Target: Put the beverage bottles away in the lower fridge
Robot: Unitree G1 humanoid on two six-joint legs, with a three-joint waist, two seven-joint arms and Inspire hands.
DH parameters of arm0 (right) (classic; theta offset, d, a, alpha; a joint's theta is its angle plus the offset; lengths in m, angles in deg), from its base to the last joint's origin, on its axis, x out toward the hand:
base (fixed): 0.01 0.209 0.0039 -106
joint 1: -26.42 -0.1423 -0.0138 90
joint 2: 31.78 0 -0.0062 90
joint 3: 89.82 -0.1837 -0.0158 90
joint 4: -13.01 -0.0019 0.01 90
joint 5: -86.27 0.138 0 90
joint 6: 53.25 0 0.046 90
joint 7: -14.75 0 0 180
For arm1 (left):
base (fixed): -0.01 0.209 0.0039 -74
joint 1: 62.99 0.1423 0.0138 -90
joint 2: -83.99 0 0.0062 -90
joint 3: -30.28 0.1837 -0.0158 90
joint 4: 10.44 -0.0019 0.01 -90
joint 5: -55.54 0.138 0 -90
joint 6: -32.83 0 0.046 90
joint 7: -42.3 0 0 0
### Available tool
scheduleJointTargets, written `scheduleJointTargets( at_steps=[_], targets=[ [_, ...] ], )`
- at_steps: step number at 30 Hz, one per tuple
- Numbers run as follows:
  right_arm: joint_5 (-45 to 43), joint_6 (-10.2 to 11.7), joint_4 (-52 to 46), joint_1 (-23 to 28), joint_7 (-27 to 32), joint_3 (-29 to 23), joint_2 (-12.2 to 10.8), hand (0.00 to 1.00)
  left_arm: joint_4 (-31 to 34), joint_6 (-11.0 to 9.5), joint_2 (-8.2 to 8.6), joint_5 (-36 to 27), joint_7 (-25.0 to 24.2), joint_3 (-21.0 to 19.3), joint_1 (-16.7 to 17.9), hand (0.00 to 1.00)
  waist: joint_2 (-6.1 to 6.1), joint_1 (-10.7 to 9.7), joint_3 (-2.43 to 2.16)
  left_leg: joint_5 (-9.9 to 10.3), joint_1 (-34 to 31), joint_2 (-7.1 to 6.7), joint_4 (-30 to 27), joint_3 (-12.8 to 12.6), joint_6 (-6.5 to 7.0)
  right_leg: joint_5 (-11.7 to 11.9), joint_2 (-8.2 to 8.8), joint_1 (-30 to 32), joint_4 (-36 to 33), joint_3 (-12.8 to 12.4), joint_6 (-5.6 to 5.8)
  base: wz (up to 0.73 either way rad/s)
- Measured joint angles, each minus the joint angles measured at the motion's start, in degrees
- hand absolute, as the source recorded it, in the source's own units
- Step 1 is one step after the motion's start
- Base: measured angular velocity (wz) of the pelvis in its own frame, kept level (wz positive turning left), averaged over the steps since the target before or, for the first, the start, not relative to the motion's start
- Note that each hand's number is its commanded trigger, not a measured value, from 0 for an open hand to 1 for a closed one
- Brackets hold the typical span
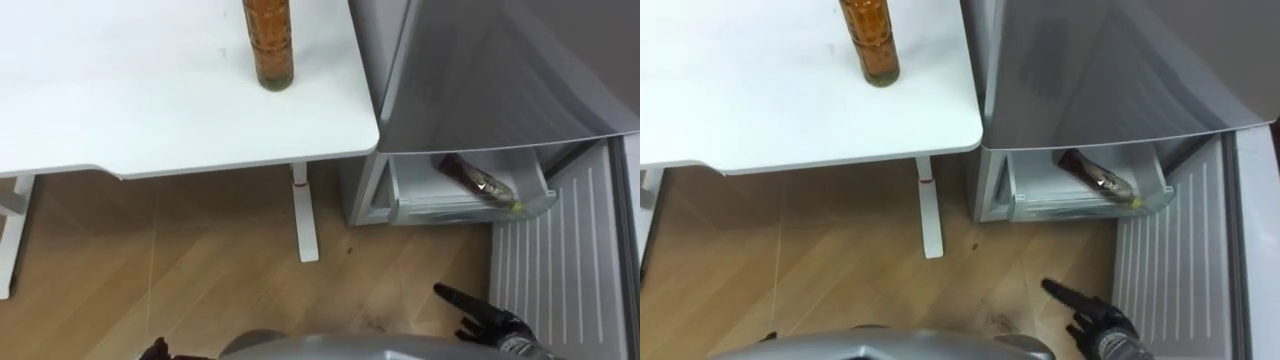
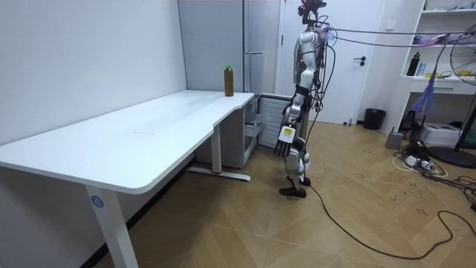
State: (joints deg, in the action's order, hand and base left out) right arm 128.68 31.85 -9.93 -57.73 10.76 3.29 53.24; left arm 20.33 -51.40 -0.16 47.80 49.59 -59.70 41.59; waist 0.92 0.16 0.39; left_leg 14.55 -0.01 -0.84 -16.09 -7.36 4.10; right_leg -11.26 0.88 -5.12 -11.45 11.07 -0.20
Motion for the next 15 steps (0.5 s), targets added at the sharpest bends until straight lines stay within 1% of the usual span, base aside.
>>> scheduleJointTargets(
  at_steps=[2,5,6,7,8,10,11,12,14,15],
  targets=[
    [-7.9,0.11,0.75,0.18,-0.26,0.01,-0.01,0.0,-0.44,-0.15,0.04,1.17,-0.08,-1.41,-0.04,0.0,0.2,0.05,0.09,-0.07,0.62,0.01,0.47,0.03,-0.11,0.0,-0.03,-0.15,0.05,-0.05,0.0,0.0],
    [-14.17,0.24,1.84,0.22,-0.46,0.38,-0.01,0.0,-0.71,-0.32,0.05,2.31,-0.1,-2.08,-0.02,0.0,0.3,0.26,0.11,-0.08,0.55,-0.05,0.47,0.2,-0.15,0.0,-0.06,-0.84,0.88,0.12,-0.01,0.04],
    [-15.06,0.2,1.99,0.23,-0.45,0.62,-0.01,0.0,-0.83,-0.32,0.08,2.58,-0.1,-2.08,-0.03,0.0,0.35,0.26,0.14,-0.08,0.55,-0.05,0.47,0.25,-0.15,0.0,-0.07,-0.85,0.87,0.17,-0.01,0.05],
    [-16.64,0.07,2.11,0.3,-0.39,0.77,0.0,0.0,-0.95,-0.21,0.14,3.11,-0.1,-2.07,-0.05,0.0,0.07,0.26,0.04,-0.09,0.56,-0.06,0.46,0.4,-0.17,0.0,-0.07,-0.9,0.84,0.15,-0.01,0.04],
    [-17.74,0.05,2.46,0.24,-0.34,0.76,0.01,0.0,-0.98,-0.03,0.19,3.11,-0.1,-2.07,-0.21,0.0,0.17,0.28,0.09,-0.11,0.59,-0.05,0.5,0.41,-0.2,0.0,-0.1,-0.91,0.83,-0.03,-0.01,0.04],
    [-18.47,0.06,3.81,-0.4,-0.24,0.76,0.01,0.0,-1.55,0.12,0.18,3.09,-0.09,-2.07,-0.31,0.0,-0.04,0.35,0.03,-0.14,0.68,-0.05,0.56,0.41,-0.24,0.0,-0.12,-1.01,0.85,-0.07,-0.01,0.0],
    [-18.47,0.06,4.69,-0.69,-0.03,0.72,0.02,0.0,-2.02,0.13,0.19,3.02,-0.09,-2.08,-0.41,0.0,0.14,0.4,0.12,-0.14,0.7,-0.05,0.53,0.45,-0.25,0.0,-0.13,-1.14,0.87,0.0,-0.01,0.0],
    [-18.41,0.05,4.93,-0.71,0.15,0.72,0.01,0.0,-2.18,0.18,0.18,2.94,-0.1,-2.06,-0.46,0.0,0.12,0.35,0.11,-0.14,0.7,-0.05,0.49,0.5,-0.25,0.0,-0.13,-1.18,0.87,0.03,-0.01,0.07],
    [-18.08,-0.08,5.38,-0.74,1.06,0.69,0.0,0.0,-2.32,0.29,0.18,0.46,-0.09,-2.05,-0.78,0.0,-0.04,0.02,0.01,-0.15,0.66,-0.34,0.41,1.45,-0.24,0.0,-0.05,-1.46,0.99,0.49,-0.01,0.15],
    [-17.87,-0.14,5.77,-0.69,1.39,0.65,0.0,0.0,-2.53,0.27,0.19,-0.66,-0.12,-2.04,-0.68,0.0,0.3,0.0,0.18,-0.15,0.73,-0.42,0.42,1.65,-0.24,0.0,-0.01,-1.65,1.09,0.63,-0.01,0.19]
  ],
)
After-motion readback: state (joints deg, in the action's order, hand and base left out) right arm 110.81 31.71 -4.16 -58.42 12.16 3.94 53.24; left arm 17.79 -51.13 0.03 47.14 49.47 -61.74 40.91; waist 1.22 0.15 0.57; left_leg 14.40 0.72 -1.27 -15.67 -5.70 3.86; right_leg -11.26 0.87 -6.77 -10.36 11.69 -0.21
